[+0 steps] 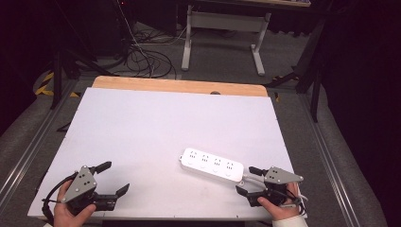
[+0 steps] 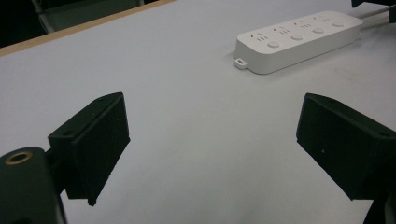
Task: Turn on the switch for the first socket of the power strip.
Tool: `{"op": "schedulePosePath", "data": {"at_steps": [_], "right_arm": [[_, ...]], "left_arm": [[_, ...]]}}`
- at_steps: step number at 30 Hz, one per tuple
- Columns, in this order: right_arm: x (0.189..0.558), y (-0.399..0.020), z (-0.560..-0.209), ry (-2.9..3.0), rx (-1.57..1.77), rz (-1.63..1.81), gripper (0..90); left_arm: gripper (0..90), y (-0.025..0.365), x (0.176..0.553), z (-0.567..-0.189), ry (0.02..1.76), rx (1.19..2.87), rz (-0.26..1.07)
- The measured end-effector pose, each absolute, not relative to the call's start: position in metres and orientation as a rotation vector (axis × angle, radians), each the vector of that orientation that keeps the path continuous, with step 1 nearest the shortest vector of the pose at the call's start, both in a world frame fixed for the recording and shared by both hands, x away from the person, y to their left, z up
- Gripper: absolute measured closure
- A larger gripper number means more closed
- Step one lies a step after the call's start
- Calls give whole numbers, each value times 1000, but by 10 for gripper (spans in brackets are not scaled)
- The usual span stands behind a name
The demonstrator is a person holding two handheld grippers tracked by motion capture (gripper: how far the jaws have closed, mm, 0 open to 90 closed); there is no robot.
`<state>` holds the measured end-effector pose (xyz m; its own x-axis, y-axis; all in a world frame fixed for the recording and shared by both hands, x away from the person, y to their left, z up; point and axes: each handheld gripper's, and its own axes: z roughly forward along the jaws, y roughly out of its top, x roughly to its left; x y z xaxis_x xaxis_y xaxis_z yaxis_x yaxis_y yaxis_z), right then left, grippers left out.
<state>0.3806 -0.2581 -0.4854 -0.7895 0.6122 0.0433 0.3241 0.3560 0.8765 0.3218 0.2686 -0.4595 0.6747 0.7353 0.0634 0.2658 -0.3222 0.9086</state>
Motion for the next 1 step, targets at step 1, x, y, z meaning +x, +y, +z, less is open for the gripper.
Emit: {"op": "schedulePosePath", "data": {"at_steps": [1], "right_arm": [[380, -258, -485, 2325, 823, 1406, 137]], "left_arm": [[103, 269, 322, -460, 785, 1890, 590]]}}
